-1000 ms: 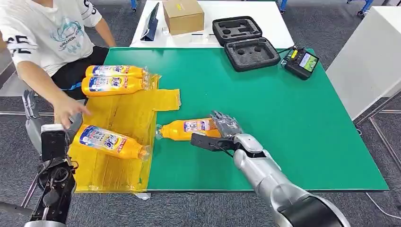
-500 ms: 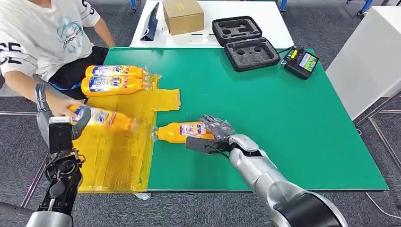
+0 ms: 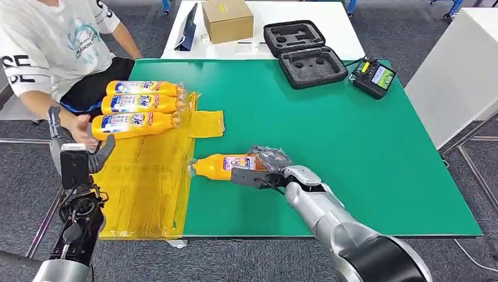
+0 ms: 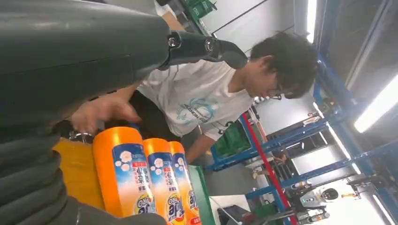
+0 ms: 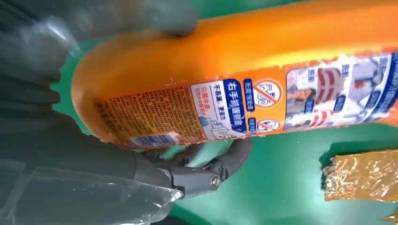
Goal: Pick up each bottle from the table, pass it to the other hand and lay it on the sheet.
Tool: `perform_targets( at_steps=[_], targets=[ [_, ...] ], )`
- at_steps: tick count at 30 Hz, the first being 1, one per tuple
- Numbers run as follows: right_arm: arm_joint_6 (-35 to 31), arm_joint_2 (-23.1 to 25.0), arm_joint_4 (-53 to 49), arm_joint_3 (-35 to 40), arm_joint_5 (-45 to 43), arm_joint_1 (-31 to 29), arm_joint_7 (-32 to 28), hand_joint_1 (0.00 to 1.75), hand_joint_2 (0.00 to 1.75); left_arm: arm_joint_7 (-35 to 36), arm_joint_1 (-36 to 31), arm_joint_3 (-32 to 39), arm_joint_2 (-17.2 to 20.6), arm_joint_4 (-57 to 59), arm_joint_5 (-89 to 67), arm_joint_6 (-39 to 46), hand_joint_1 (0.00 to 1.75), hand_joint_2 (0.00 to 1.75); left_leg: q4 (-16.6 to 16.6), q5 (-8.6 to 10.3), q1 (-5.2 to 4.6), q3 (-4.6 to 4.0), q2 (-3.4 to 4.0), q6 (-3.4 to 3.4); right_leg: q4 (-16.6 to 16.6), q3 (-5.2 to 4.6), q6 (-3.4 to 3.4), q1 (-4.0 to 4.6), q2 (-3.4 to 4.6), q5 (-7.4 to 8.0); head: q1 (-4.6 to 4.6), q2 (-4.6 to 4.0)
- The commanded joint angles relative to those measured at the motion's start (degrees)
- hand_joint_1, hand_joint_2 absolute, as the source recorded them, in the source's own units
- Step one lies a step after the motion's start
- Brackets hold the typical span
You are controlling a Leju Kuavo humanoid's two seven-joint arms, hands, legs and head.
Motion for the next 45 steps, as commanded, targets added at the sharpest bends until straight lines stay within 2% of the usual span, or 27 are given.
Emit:
perform_targets(
  at_steps=[1, 3, 4, 19, 20, 21, 22, 24, 25, 37, 38, 39, 40, 43, 45],
  targets=[
    [0.7, 0.0, 4.9, 0.7, 0.1, -2.1, 0.5, 1.59, 1.75, 0.2, -2.8, -0.8, 0.2, 4.5, 0.4, -0.3, 0.00, 1.75, 0.0, -0.02, 0.01, 0.09, -0.11, -0.02, 0.0, 0.11, -0.02, 0.01, -0.07, -0.05, 0.00, 0.00],
    [0.7, 0.0, 4.9, 0.7, 0.1, -2.1, 0.5, 1.59, 1.75, 0.2, -2.8, -0.8, 0.2, 4.5, 0.4, -0.3, 0.00, 1.75, 0.0, -0.03, 0.00, 0.14, -0.12, -0.03, 0.0, 0.15, -0.03, 0.00, -0.07, -0.07, 0.00, 0.00],
    [1.5, 0.0, 5.1, 0.8, 0.1, -2.1, 0.5, 1.75, 1.75, 0.2, -3.1, -0.7, 0.2, 4.9, 1.0, -0.7, 0.00, 1.75, 0.0, -0.03, 0.00, 0.13, -0.13, -0.03, 0.0, 0.15, -0.03, 0.00, -0.08, -0.07, 0.00, 0.00],
    [9.0, -0.8, 6.1, 5.4, 4.1, -1.5, 4.0, 1.75, 1.75, 0.2, -4.3, -1.3, 0.3, 7.1, 3.2, -1.8, 0.00, 1.75, -0.1, -0.02, 0.02, 0.25, -0.16, -0.03, -0.1, 0.27, -0.03, 0.02, -0.12, -0.06, 0.00, 0.00],
    [9.8, -0.8, 6.0, 6.3, 4.7, -1.4, 4.3, 1.57, 1.75, 0.2, -4.4, -1.4, 0.3, 7.2, 3.1, -1.6, 0.00, 1.75, -0.1, -0.02, 0.03, 0.31, -0.21, -0.03, -0.1, 0.34, -0.04, 0.02, -0.15, -0.08, -0.02, 0.00],
    [9.9, -0.8, 6.0, 6.4, 4.9, -1.4, 4.4, 0.87, 1.75, 0.2, -4.5, -1.3, 0.3, 7.3, 3.4, -1.7, 0.00, 1.75, -0.1, -0.01, 0.05, 0.26, -0.17, -0.03, -0.1, 0.30, -0.03, 0.04, -0.13, -0.05, 0.00, 0.00],
    [9.8, -0.8, 6.0, 7.0, 5.4, -1.4, 4.9, 0.38, 1.75, 0.2, -4.5, -1.3, 0.3, 7.3, 3.4, -1.7, 0.00, 1.75, -0.1, -0.01, 0.04, 0.28, -0.18, -0.03, -0.1, 0.31, -0.03, 0.03, -0.14, -0.06, 0.00, 0.00],
    [9.8, -0.8, 6.0, 7.0, 5.4, -1.4, 4.9, 0.38, 1.75, 0.2, -4.5, -1.3, 0.3, 7.3, 3.4, -1.7, 0.00, 1.75, -0.1, -0.01, 0.05, 0.38, -0.19, -0.03, -0.1, 0.41, -0.03, 0.04, -0.14, -0.06, -0.02, 0.00],
    [9.8, -0.8, 6.0, 7.0, 5.4, -1.4, 4.9, 0.00, 1.75, 0.2, -4.5, -1.3, 0.3, 7.3, 3.4, -1.7, 0.00, 1.75, -0.1, -0.01, 0.05, 0.42, -0.15, -0.03, -0.1, 0.44, -0.03, 0.04, -0.11, -0.04, 0.02, 0.00],
    [9.2, -0.3, 5.7, 7.9, 6.3, -1.4, 6.2, 0.00, 1.75, 0.2, -3.2, -0.6, 0.3, 6.7, 4.3, -1.9, 0.00, 1.75, -0.1, -0.02, 0.01, 0.39, -0.08, -0.02, -0.1, 0.39, -0.04, 0.01, -0.05, -0.02, 0.00, 0.00],
    [9.1, -0.3, 5.7, 8.0, 6.3, -1.4, 6.2, 0.10, 1.75, 0.2, -3.0, -0.6, 0.3, 6.5, 4.5, -2.0, 0.00, 1.75, -0.1, -0.05, 0.02, 0.47, -0.14, -0.03, -0.1, 0.49, -0.05, 0.02, -0.08, -0.06, 0.00, 0.00],
    [8.4, -0.3, 5.5, 8.0, 6.3, -1.3, 6.4, 0.40, 1.75, 0.2, -2.8, -0.4, 0.3, 6.1, 4.5, -2.0, 0.00, 1.75, -0.1, -0.04, 0.02, 0.48, -0.11, -0.03, -0.1, 0.49, -0.05, 0.02, -0.05, -0.05, 0.00, 0.00],
    [8.0, -0.3, 5.5, 8.0, 6.3, -1.2, 6.3, 1.66, 1.75, 0.2, -2.5, -0.4, 0.3, 5.8, 4.5, -1.9, 0.00, 1.75, -0.1, -0.03, 0.01, 0.42, -0.06, -0.02, -0.1, 0.42, -0.04, 0.01, -0.02, -0.02, 0.00, 0.00],
    [7.7, -0.3, 5.5, 8.1, 6.3, -1.3, 6.2, 1.66, 1.75, 0.2, -2.5, -0.4, 0.3, 5.7, 4.5, -2.0, 0.00, 1.75, -0.1, -0.03, 0.02, 0.42, -0.07, -0.02, -0.1, 0.42, -0.04, 0.01, -0.03, -0.03, 0.00, 0.00],
    [7.4, -0.3, 5.4, 7.9, 5.9, -1.3, 5.9, 1.75, 1.75, 0.2, -2.5, -0.3, 0.3, 5.8, 4.6, -2.1, 0.00, 1.75, 0.0, -0.02, 0.03, 0.36, -0.04, -0.02, -0.1, 0.36, -0.03, 0.02, -0.01, 0.00, 0.00, 0.00]
  ],
)
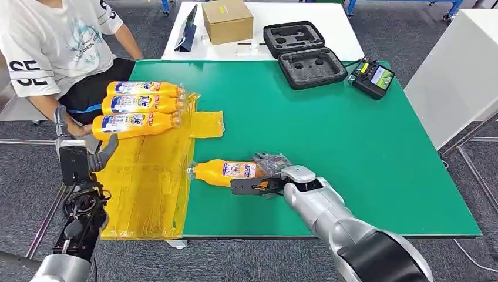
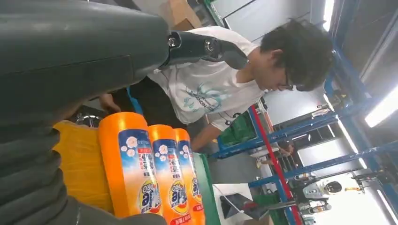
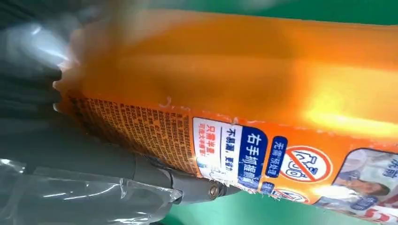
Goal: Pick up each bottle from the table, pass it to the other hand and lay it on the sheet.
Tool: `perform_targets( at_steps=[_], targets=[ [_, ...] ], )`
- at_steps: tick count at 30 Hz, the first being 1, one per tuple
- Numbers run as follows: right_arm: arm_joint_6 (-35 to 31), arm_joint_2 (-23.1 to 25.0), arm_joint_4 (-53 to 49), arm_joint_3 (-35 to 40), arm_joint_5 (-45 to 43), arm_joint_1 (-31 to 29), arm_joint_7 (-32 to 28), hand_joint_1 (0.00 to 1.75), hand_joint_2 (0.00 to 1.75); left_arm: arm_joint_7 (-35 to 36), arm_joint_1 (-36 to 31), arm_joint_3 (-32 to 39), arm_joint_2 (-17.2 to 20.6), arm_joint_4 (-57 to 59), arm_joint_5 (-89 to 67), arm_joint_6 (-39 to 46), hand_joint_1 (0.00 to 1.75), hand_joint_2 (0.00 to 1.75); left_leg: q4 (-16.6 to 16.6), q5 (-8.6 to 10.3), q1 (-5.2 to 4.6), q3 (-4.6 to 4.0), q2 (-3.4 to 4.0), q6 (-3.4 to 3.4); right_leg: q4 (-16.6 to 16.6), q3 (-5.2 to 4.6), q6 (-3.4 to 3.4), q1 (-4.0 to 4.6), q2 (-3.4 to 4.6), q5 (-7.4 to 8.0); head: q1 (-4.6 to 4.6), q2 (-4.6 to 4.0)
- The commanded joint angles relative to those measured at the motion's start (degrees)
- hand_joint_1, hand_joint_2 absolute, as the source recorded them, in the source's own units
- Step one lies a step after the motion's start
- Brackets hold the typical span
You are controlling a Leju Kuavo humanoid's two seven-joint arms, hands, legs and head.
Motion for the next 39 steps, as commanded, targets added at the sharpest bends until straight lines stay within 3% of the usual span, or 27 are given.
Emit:
perform_targets(
  at_steps=[1, 7, 10, 11, 14, 22, 25, 30, 35, 39],
  targets=[
    [-0.8, -0.3, 3.8, 1.5, -0.4, 0.2, -0.2, 1.75, 1.75, 0.2, -0.8, 0.5, 0.1, 2.5, 0.4, -0.3, 0.00, 1.75, -0.1, -0.02, 0.02, 0.16, -0.06, -0.02, -0.1, 0.17, -0.02, 0.01, -0.02, -0.03, 0.00, 0.00],
    [-3.7, -0.1, 3.2, 0.6, -2.0, 0.3, -2.5, 1.75, 1.75, 0.2, -0.1, 0.9, 0.2, 2.0, 0.6, -0.6, 0.00, 1.75, -0.1, 0.00, 0.01, 0.11, -0.08, -0.02, -0.1, 0.12, -0.06, 0.00, -0.04, -0.01, 0.02, 0.00],
    [-10.8, 0.4, 1.5, -2.5, -5.6, 0.4, -6.4, 1.75, 1.75, 0.2, 1.3, 1.6, 0.1, 0.6, 1.5, -1.3, 0.00, 1.75, -0.1, -0.02, 0.02, 0.14, -0.06, 0.00, 0.0, 0.15, -0.11, 0.01, -0.01, 0.00, 0.02, 0.00],
    [-10.5, 0.5, 1.5, -2.5, -5.7, 0.0, -6.3, 1.75, 1.75, 0.2, 1.7, 1.7, 0.1, 0.3, 1.6, -1.4, 0.00, 1.75, -0.1, 0.00, 0.00, 0.08, 0.00, 0.01, 0.0, 0.07, -0.10, 0.00, 0.03, 0.04, 0.00, 0.00],
    [-19.9, 2.3, -2.4, -10.9, -16.7, 1.5, -15.9, 1.75, 1.75, 3.0, 5.8, 3.1, -0.6, -3.6, 6.4, -6.0, 0.00, 1.75, 0.0, -0.04, -0.02, 0.03, 0.09, 0.00, 0.0, 0.01, -0.10, -0.03, 0.12, 0.02, 0.02, 0.00],
    [-24.3, 5.2, -12.2, -18.1, -37.8, 6.5, -29.7, 1.75, 1.75, 9.7, 11.6, 5.2, -1.2, -6.5, 22.3, -19.1, 0.00, 1.75, -0.1, -0.04, -0.02, -0.12, 0.05, 0.00, 0.0, -0.15, -0.10, -0.02, 0.07, 0.00, 0.00, 0.00],
    [-27.0, 5.0, -17.0, -15.2, -44.9, 9.4, -30.2, 1.75, 1.75, 9.0, 13.9, 6.8, -1.5, -8.4, 26.9, -20.7, 0.00, 1.75, -0.1, -0.11, -0.02, 0.01, 0.16, 0.00, 0.0, -0.05, -0.11, -0.03, 0.19, -0.05, 0.00, 0.00],
    [-26.3, 4.0, -17.7, -12.0, -47.7, 10.7, -30.2, 1.75, 1.75, 10.3, 13.9, 5.7, -1.6, -9.6, 28.4, -23.1, 0.00, 1.75, 0.0, -0.07, 0.04, -0.14, -0.08, 0.00, 0.0, -0.10, -0.10, 0.03, -0.03, -0.05, 0.02, 0.00],
    [-23.7, 3.6, -14.0, -6.0, -48.0, 11.3, -30.1, 1.75, 1.75, 12.3, 13.5, -0.3, -1.6, -10.7, 29.0, -29.3, 0.00, 1.75, 0.0, -0.02, 0.02, -0.24, -0.09, 0.01, 0.0, -0.20, -0.10, 0.02, -0.08, 0.00, 0.00, 0.00],
    [-23.3, 5.9, -10.1, -2.1, -47.8, 12.5, -30.2, 1.75, 1.75, 13.1, 13.7, -4.9, -2.0, -14.4, 28.7, -30.5, 0.00, 1.75, -0.1, -0.07, 0.03, -0.13, -0.15, -0.01, 0.0, -0.09, -0.12, 0.02, -0.09, -0.07, 0.00, 0.00]
  ],
)
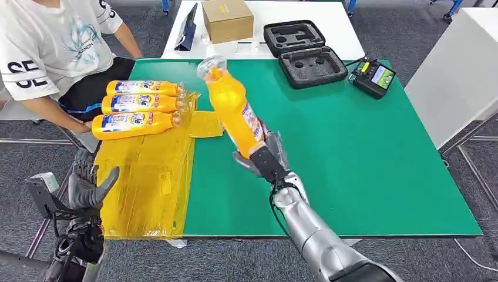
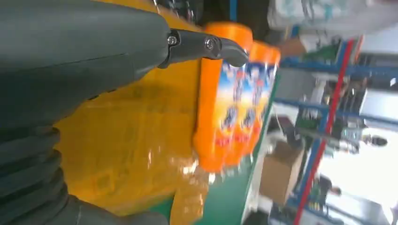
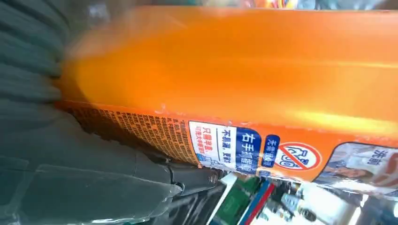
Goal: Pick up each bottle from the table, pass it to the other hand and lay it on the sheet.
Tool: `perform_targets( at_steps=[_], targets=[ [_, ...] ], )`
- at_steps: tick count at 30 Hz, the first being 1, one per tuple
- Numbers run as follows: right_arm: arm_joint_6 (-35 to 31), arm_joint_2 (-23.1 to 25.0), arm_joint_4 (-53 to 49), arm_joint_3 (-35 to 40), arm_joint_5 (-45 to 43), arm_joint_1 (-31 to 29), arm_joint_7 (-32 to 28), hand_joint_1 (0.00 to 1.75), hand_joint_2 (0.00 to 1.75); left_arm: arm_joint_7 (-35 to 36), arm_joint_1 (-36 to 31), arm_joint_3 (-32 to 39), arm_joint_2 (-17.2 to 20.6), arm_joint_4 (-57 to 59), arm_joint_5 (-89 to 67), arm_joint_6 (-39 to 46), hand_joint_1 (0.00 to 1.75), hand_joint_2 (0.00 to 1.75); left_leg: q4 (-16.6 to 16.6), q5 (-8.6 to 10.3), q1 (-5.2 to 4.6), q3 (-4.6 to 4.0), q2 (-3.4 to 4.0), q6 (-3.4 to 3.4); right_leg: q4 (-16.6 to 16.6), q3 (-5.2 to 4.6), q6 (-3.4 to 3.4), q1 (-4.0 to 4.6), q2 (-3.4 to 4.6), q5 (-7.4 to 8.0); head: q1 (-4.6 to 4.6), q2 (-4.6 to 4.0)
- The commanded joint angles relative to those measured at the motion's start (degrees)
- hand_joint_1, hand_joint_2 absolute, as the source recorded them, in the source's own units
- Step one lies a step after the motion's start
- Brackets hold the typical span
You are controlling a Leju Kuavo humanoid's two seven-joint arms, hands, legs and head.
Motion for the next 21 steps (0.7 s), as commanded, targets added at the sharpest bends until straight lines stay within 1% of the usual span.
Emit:
perform_targets(
  at_steps=[1, 5, 8, 9, 10, 11, 13, 16, 17, 18, 19, 21],
  targets=[
    [2.7, 2.1, 6.5, 10.5, 0.7, 1.3, 0.2, 1.75, 1.75, 1.4, -0.4, -9.5, -1.2, -5.1, -0.4, -3.5, 0.00, 1.75, 0.0, -0.07, 0.03, 0.17, -0.14, -0.03, 0.0, 0.21, -0.02, 0.03, -0.09, -0.11, 0.02, 0.00],
    [5.1, 3.9, 7.9, 13.8, 1.1, 3.0, 1.4, 1.75, 1.75, 1.7, -0.6, -12.5, -0.8, -7.3, -1.0, -4.7, 0.00, 1.75, 0.0, -0.06, 0.04, 0.13, -0.04, -0.03, 0.0, 0.13, -0.02, 0.04, 0.00, -0.06, 0.02, 0.00],
    [5.8, 4.6, 8.7, 15.8, 2.2, 3.7, 2.5, 1.75, 1.75, 3.5, -1.3, -14.6, -0.9, -7.7, -0.2, -6.6, 0.00, 1.75, 0.0, -0.13, 0.03, 0.22, -0.13, -0.04, 0.0, 0.24, -0.03, 0.03, -0.06, -0.16, 0.00, 0.00],
    [5.8, 4.6, 8.7, 15.8, 2.2, 3.7, 2.5, 1.75, 1.75, 3.5, -1.3, -14.6, -0.9, -7.7, -0.2, -6.6, 0.00, 1.75, 0.0, -0.05, 0.03, 0.07, -0.13, -0.02, 0.0, 0.09, -0.02, 0.03, -0.08, -0.08, 0.00, 0.00],
    [5.8, 4.5, 8.9, 16.1, 2.3, 3.5, 2.8, 1.75, 1.75, 4.0, -1.3, -15.1, -0.9, -7.7, 0.1, -6.9, 0.00, 1.75, -0.1, -0.15, 0.03, 0.34, -0.20, -0.04, 0.0, 0.36, -0.03, 0.02, -0.10, -0.20, 0.00, 0.00],
    [5.5, 4.3, 8.9, 16.3, 2.4, 3.5, 3.0, 1.75, 1.75, 4.4, -1.4, -15.5, -0.7, -7.5, 0.4, -7.3, 0.00, 1.75, 0.0, -0.09, 0.01, 0.15, -0.15, -0.02, 0.0, 0.15, -0.02, 0.01, -0.08, -0.13, 0.00, 0.00],
    [5.5, 4.1, 8.8, 16.2, 2.1, 3.4, 3.0, 1.75, 1.75, 4.9, -1.2, -15.7, -0.7, -7.4, 1.1, -7.6, 0.00, 1.75, 0.0, -0.04, 0.01, 0.05, -0.14, -0.01, 0.0, 0.05, -0.01, 0.01, -0.09, -0.08, -0.02, 0.00],
    [5.6, 4.0, 8.8, 16.2, 2.1, 3.3, 3.0, 1.75, 1.75, 4.9, -1.1, -15.8, -0.7, -7.3, 1.1, -7.6, 0.00, 1.75, 0.0, -0.09, 0.00, 0.16, -0.18, -0.02, 0.0, 0.18, -0.01, 0.00, -0.10, -0.13, 0.00, 0.00],
    [5.6, 4.0, 8.8, 16.2, 2.1, 3.3, 3.0, 1.75, 1.75, 4.9, -1.1, -15.8, -0.7, -7.3, 1.1, -7.6, 0.00, 1.75, 0.0, -0.03, 0.01, -0.03, -0.09, -0.01, 0.0, -0.02, -0.01, 0.00, -0.05, -0.05, 0.00, 0.00],
    [5.6, 4.0, 8.8, 16.2, 2.1, 3.3, 3.0, 1.75, 1.75, 4.9, -1.1, -15.8, -0.7, -7.3, 1.1, -7.6, 0.00, 1.75, 0.0, -0.03, 0.00, -0.02, -0.07, -0.01, 0.0, -0.02, -0.02, 0.00, -0.03, -0.05, 0.00, 0.00],
    [5.7, 3.9, 8.6, 16.0, 1.7, 3.3, 3.0, 1.75, 1.75, 5.4, -1.2, -15.9, -0.5, -7.3, 1.7, -8.1, 0.00, 1.75, 0.0, -0.07, 0.00, 0.08, -0.11, -0.02, 0.0, 0.09, -0.02, -0.01, -0.06, -0.10, 0.02, 0.00],
    [4.8, 3.4, 8.0, 15.4, 1.0, 3.2, 2.9, 1.75, 1.75, 6.7, -0.9, -16.9, -0.1, -7.2, 3.2, -10.3, 0.00, 1.75, 0.0, -0.03, 0.00, -0.02, -0.09, -0.02, 0.0, -0.02, -0.02, 0.00, -0.05, -0.06, -0.02, 0.00]
  ],
)
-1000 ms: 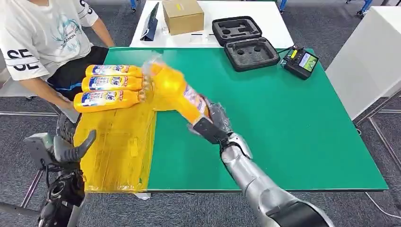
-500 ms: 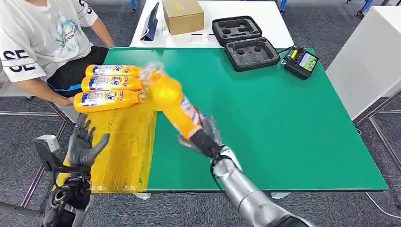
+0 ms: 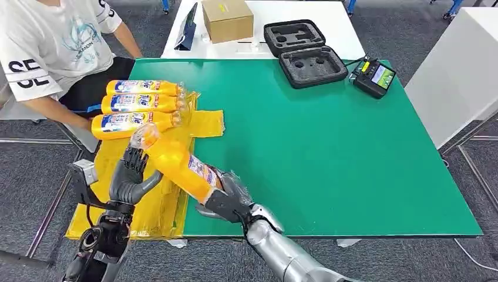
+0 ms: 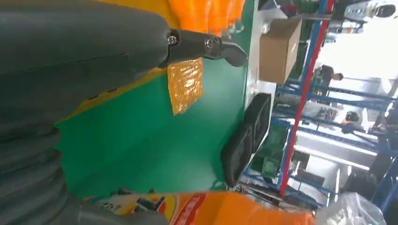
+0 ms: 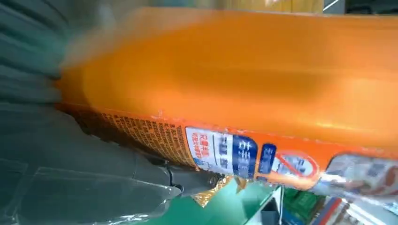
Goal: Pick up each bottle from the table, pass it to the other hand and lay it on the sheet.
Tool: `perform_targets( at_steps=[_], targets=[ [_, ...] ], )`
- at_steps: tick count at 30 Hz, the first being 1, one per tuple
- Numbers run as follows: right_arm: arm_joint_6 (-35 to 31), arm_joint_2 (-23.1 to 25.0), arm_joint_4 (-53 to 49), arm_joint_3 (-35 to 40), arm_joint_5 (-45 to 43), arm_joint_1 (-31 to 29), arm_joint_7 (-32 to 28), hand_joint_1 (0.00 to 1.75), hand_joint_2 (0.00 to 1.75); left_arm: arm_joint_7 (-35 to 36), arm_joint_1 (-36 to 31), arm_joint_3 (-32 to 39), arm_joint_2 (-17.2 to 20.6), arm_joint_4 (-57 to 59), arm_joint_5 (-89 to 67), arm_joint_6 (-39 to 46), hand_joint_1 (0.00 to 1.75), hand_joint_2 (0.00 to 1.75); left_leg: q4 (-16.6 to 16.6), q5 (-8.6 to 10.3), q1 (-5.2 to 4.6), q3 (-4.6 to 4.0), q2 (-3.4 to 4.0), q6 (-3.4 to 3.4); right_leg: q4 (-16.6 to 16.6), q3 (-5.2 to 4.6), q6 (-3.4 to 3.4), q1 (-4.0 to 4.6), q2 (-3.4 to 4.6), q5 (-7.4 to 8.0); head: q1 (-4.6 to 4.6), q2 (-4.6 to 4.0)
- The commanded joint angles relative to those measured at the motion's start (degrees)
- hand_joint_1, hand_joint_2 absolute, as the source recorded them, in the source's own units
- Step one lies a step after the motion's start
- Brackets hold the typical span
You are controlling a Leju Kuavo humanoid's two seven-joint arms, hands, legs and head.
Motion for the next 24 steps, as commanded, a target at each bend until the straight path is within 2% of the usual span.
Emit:
perform_targets(
  at_steps=[1, 6, 14, 24],
  targets=[
    [-0.7, -1.5, 2.6, 0.9, -1.7, -2.0, -0.2, 1.75, 1.75, 2.9, -0.8, -3.7, 0.7, 1.0, 3.1, -3.8, 0.00, 1.75, 0.0, -0.08, 0.00, 0.22, -0.14, -0.03, 0.0, 0.24, -0.03, 0.00, -0.08, -0.12, -0.02, 0.00],
    [-1.1, -3.1, 1.4, -1.1, -4.0, -3.0, -0.3, 1.75, 1.75, 6.0, -0.4, -6.6, 1.8, 1.6, 4.4, -7.2, 0.00, 1.75, 0.0, -0.08, 0.00, 0.27, -0.16, 0.00, 0.0, 0.29, 0.00, -0.01, -0.09, -0.12, -0.02, 0.00],
    [-3.0, -2.7, 1.1, -2.4, -5.4, -3.1, 0.6, 1.75, 1.75, 6.8, 0.4, -8.7, 2.3, 0.4, 1.2, -7.6, 0.00, 1.75, 0.0, -0.04, 0.00, 0.08, -0.06, -0.02, 0.0, 0.10, -0.02, 0.00, -0.01, -0.05, -0.02, 0.00],
    [-3.9, -0.7, 4.3, 4.6, 1.9, -2.8, 5.4, 1.75, 1.75, 7.4, -0.9, -11.9, 1.7, 0.6, 0.1, -8.6, 0.00, 1.75, 0.0, -0.08, 0.01, 0.17, -0.04, -0.02, 0.0, 0.17, -0.02, 0.01, 0.01, -0.08, -0.02, 0.00]
  ],
)
